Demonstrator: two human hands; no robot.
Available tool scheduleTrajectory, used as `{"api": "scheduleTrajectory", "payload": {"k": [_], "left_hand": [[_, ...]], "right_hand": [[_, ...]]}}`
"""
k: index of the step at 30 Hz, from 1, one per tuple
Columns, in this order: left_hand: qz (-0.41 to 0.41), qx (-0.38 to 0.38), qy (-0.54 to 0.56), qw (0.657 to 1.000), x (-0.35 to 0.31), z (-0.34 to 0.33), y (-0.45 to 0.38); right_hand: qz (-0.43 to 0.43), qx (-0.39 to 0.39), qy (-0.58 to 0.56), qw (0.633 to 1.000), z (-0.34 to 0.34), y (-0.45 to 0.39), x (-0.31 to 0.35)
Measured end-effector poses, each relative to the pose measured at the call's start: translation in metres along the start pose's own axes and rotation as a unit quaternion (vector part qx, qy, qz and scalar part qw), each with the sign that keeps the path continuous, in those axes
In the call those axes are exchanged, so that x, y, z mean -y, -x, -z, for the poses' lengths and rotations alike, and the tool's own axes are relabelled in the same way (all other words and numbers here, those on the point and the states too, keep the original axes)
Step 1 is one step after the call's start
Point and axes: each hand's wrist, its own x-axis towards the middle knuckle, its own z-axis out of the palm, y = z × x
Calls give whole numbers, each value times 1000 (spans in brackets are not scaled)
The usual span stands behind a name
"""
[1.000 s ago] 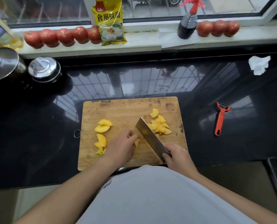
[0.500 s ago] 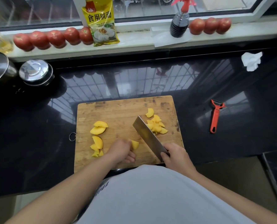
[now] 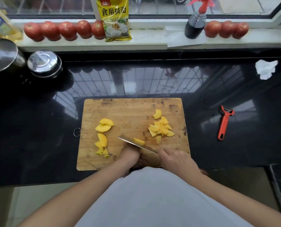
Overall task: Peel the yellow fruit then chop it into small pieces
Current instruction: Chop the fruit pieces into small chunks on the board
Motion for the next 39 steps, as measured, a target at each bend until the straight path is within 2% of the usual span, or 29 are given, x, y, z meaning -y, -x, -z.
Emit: {"api": "scheduleTrajectory", "payload": {"k": [5,10,17,22,31,39], "left_hand": [[-13,-44,-21,999,-2,0,0],[-76,-81,-66,992,-5,6,-20],[-101,-84,-99,986,-10,3,-17],[-134,-97,-137,977,-4,0,-27],[-141,-89,-145,975,-8,-3,-30],[-150,-77,-173,970,-11,-5,-34]], "right_hand": [[-5,13,-5,1000,-7,1,-3],[-32,14,-18,999,-6,1,-4],[-63,40,-46,996,-5,-1,-3],[-43,86,-57,994,-3,-2,-6],[-58,163,-77,982,0,-8,1],[-111,166,-104,974,-1,-4,12]]}}
